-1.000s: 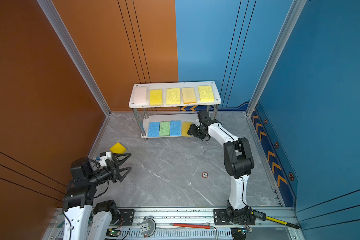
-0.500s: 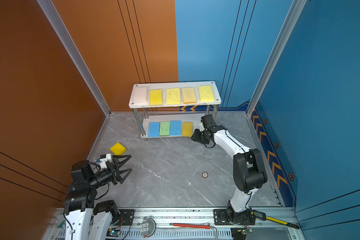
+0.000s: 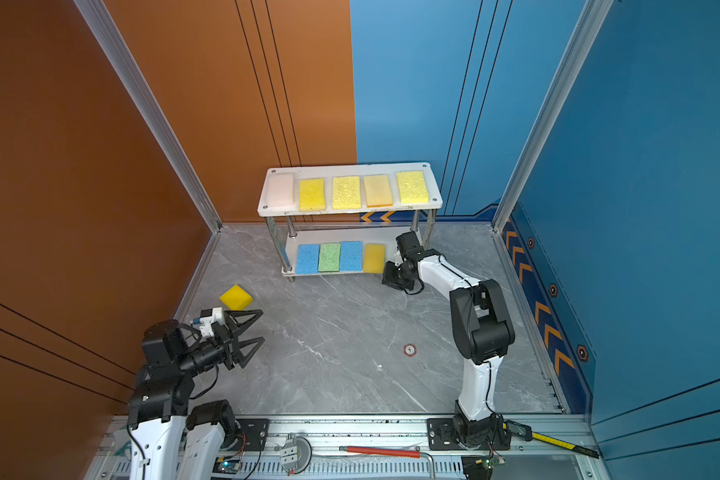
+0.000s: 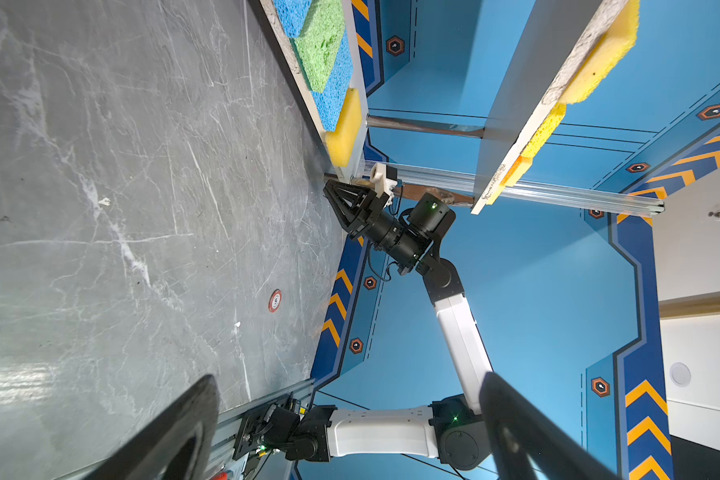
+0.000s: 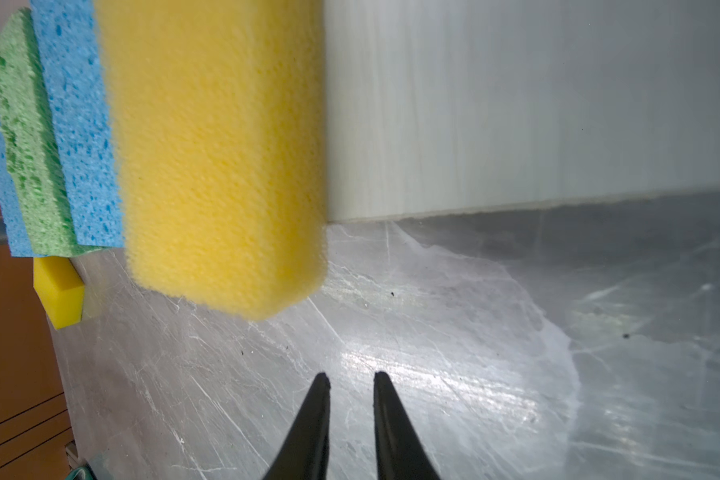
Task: Place and organize the cleaning sponges onto the shelf
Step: 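Withdraw the open right gripper from the yellow sponge on the shelf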
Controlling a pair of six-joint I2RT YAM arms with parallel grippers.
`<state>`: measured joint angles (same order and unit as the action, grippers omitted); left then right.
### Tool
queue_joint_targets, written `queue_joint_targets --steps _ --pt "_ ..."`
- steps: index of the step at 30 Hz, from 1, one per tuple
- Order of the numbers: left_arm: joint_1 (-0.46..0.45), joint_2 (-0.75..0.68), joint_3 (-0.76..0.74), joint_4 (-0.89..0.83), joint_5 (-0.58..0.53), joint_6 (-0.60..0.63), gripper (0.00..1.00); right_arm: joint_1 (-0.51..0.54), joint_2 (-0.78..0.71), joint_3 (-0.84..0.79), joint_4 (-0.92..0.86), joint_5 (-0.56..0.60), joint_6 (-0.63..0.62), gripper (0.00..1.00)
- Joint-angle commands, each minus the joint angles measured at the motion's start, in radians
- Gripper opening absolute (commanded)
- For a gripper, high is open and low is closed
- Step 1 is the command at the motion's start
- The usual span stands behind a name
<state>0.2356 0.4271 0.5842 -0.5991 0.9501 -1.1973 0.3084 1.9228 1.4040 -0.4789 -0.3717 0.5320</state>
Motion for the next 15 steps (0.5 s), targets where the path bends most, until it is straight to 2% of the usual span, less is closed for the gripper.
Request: queue_joint_targets --steps 1,15 --pt "0.007 -0.002 -0.007 -0.014 -0.012 0.004 0.98 0.001 0.025 0.046 0.005 -0.016 -0.001 0.22" --pt "0.011 0.008 -0.006 -0.036 -0.017 0.027 0.98 0.0 0.106 0.139 0.005 -0.013 0.003 0.22"
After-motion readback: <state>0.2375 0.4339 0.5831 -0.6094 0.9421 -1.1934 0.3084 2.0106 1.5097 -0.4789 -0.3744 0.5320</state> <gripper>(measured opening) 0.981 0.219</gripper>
